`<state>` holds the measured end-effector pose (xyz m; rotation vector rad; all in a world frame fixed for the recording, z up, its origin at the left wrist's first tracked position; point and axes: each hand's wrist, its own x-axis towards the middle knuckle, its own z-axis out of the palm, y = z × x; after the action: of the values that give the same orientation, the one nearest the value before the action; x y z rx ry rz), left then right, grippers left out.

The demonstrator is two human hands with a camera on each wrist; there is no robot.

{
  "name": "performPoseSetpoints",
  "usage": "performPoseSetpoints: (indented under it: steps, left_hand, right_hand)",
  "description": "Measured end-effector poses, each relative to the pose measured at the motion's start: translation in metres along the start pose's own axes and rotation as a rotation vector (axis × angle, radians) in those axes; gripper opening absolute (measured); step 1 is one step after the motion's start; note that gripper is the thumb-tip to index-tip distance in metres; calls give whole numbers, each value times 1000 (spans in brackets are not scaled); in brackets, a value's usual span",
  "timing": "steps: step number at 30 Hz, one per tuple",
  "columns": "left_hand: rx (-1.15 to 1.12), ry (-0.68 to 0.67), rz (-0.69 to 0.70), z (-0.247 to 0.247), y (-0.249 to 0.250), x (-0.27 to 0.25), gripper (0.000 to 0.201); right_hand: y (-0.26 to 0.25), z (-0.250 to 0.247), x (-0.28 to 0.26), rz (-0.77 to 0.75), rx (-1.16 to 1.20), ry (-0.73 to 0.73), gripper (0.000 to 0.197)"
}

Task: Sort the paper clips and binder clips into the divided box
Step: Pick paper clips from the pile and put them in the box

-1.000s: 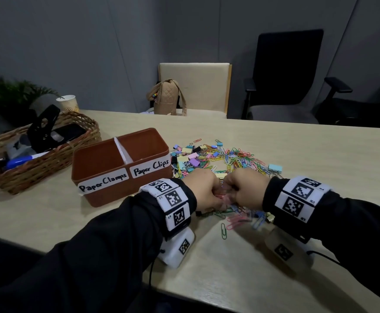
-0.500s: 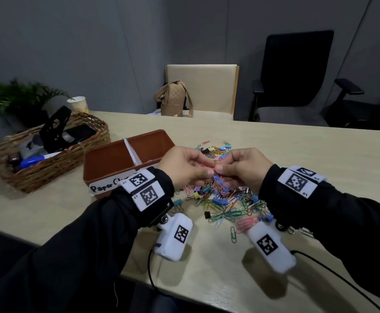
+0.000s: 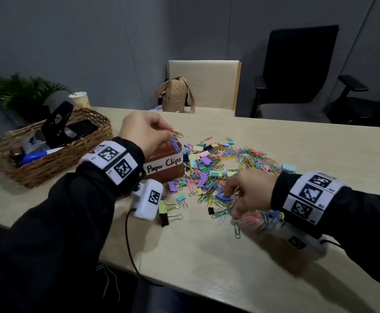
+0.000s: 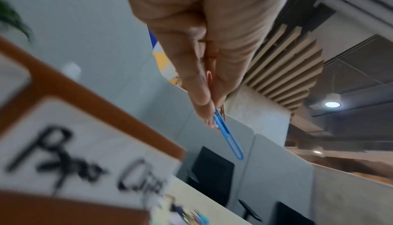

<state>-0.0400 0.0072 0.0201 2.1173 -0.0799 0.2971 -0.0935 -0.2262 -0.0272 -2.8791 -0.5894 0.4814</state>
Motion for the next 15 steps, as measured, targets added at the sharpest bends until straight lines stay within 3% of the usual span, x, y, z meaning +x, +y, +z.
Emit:
performPoseSetpoints:
  steps: [3,7,12,15]
  left_hand:
    - [116,96,15,-9,-13,13,20]
    - [383,158,63,-8,-20,18,11]
    - [594,12,75,1,-22,7,11]
    - [675,-8,190,11,-11,-7,12]
  right_hand:
    - [0,5,1,-15,-65,-47,63]
    - [-1,5,2,-16,-163,-84,61]
    - [-3,6,4,1,-219,-69,52]
    - [-2,6,6,3,-224,-47,42]
